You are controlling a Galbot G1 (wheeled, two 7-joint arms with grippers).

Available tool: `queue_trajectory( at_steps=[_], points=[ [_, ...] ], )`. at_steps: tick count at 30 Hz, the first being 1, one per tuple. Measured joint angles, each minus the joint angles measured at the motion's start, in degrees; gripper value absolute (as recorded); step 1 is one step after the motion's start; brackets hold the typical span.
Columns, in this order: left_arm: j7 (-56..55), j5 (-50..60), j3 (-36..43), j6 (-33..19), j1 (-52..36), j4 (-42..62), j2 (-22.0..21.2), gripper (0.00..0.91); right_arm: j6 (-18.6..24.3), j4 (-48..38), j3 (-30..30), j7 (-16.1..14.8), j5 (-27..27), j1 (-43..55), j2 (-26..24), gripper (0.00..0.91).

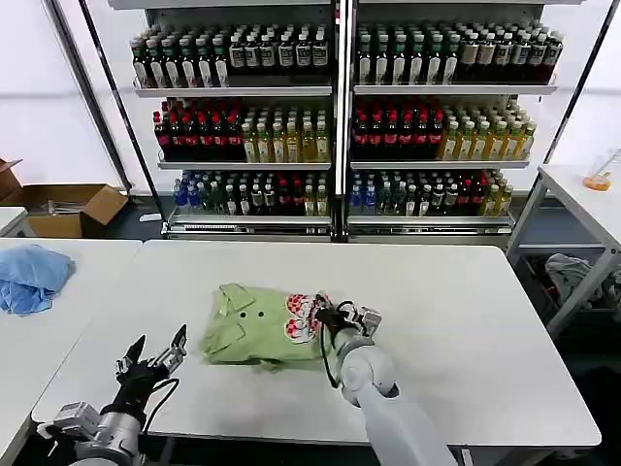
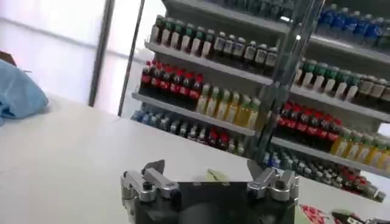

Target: Fold and organize the clothes.

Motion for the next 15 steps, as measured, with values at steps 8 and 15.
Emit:
queue_trajectory(
  at_steps=[8, 15],
  points=[
    [0.2, 0.8, 1.6, 0.0, -0.4, 0.0, -0.2, 0.907, 1.5, -2.7, 1.0, -6.8, -10.9, 1.2, -6.3, 0.000],
    [0.5, 1.8, 3.2, 0.0, -0.7, 0.1, -0.7, 0.907, 3.6, -5.0, 3.0, -12.5, -18.7, 2.2, -10.6, 0.907]
  ],
)
